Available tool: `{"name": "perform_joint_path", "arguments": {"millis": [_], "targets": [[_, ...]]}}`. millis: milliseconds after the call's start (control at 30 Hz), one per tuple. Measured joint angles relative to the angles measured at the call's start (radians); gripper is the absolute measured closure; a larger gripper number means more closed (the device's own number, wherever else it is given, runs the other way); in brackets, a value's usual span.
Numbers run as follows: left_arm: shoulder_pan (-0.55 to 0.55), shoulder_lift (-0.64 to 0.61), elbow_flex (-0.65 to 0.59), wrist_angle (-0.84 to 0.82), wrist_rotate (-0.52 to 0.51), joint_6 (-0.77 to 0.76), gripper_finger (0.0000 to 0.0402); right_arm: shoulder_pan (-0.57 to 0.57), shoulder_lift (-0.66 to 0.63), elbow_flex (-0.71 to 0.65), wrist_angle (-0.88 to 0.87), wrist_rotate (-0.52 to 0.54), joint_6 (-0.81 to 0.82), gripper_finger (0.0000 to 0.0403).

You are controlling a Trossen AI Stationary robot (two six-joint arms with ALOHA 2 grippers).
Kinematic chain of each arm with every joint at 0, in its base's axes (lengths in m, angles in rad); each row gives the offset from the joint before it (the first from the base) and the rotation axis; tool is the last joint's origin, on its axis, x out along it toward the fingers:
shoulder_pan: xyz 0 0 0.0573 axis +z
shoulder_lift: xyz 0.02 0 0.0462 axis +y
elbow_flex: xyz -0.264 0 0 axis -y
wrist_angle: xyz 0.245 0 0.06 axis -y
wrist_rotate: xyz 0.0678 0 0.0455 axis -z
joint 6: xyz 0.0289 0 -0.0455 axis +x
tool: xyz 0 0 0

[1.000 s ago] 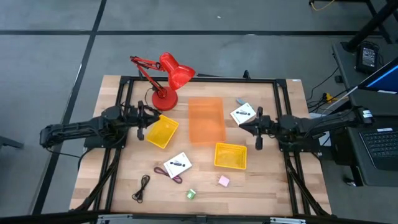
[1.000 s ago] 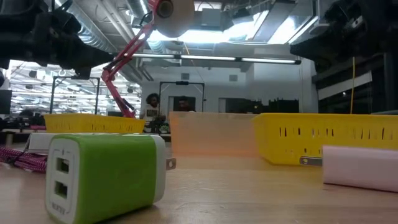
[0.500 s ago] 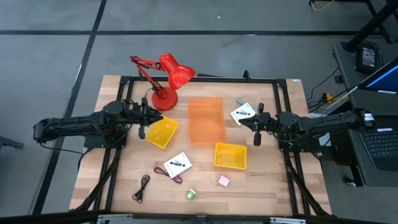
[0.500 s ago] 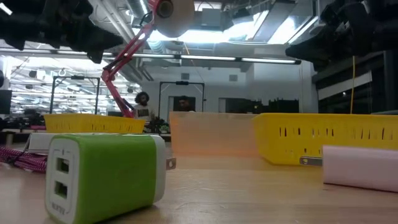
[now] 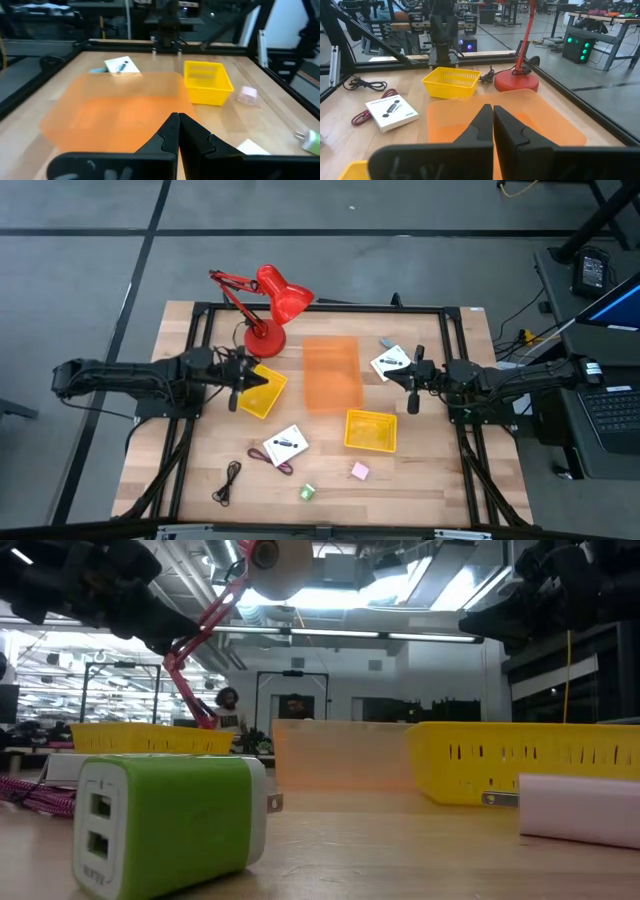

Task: Pick and place items into bin
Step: Put the bottom card reader box into the orange bin

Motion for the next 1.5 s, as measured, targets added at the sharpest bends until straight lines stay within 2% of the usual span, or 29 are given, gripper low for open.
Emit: {"name": "perform_joint_path", "arguments": {"millis": [233, 633, 800, 1033, 1233, 1367, 1500], "targets": [[-0.075, 0.022, 0.0, 0.0, -0.004, 0.0, 0.04, 0.0, 0.0, 0.0, -0.002, 0.0, 0.001, 0.0402], [-0.108, 0.025, 0.001, 0.034, -0.037, 0.047, 0.04, 0.0, 0.0, 0.0, 0.001, 0.0, 0.003, 0.0402], [-0.158, 0.032, 0.024, 0.005, -0.129, 0.057, 0.04, 0.0, 0.0, 0.0, 0.002, 0.0, 0.001, 0.0402], [-0.235, 0.053, 0.063, -0.015, -0.137, 0.084, 0.04, 0.0, 0.0, 0.0, 0.0, 0.0, 0.0, 0.0402], [-0.313, 0.064, 0.063, 0.007, -0.265, -0.006, 0.04, 0.0, 0.0, 0.0, -0.006, 0.0, -0.002, 0.0402], [-0.388, 0.121, 0.063, 0.014, -0.357, -0.093, 0.04, 0.0, 0.0, 0.0, -0.006, 0.0, -0.054, 0.0402], [-0.463, 0.192, 0.063, 0.099, -0.431, -0.108, 0.04, 0.0, 0.0, 0.0, -0.006, 0.0, -0.049, 0.0402]]}}
